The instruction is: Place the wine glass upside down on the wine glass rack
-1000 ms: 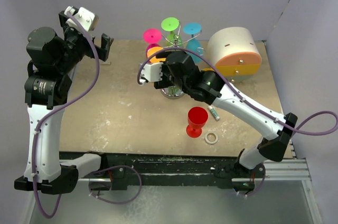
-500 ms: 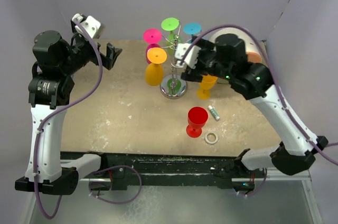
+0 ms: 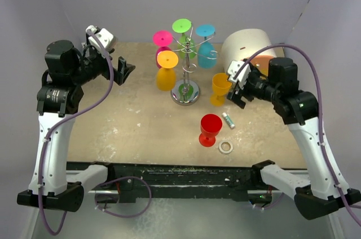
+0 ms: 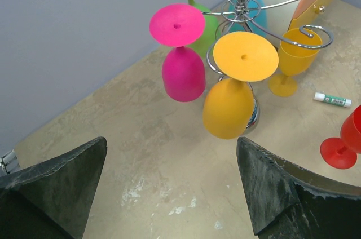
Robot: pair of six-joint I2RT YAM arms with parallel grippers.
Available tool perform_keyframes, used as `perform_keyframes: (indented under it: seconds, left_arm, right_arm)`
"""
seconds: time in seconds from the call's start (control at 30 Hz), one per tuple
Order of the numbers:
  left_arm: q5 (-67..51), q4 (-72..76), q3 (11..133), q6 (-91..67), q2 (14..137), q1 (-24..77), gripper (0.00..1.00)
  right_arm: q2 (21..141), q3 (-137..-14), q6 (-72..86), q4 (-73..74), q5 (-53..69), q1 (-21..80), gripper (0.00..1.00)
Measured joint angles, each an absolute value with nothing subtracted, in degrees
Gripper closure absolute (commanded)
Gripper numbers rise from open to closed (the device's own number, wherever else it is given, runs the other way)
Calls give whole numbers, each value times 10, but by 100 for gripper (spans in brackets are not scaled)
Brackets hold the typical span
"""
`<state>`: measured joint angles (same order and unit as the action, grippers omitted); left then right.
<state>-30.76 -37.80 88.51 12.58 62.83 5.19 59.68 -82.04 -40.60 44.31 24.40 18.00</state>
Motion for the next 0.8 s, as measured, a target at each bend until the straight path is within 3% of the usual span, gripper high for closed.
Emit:
perform_keyframes:
  seconds: [0.17,0.47,0.8]
  left_arm:
    - [-306,-368,852,124,613,43,1]
    - [-298,-343,773,114,577,18,1]
    - [-298,-327,742,109,566,8,1]
  right_arm:
    - [594,-743,-388,455,279,179,26]
    - [646,-626,-351,442,306,191,29]
    - [661,-582,-324,369,269,257,37]
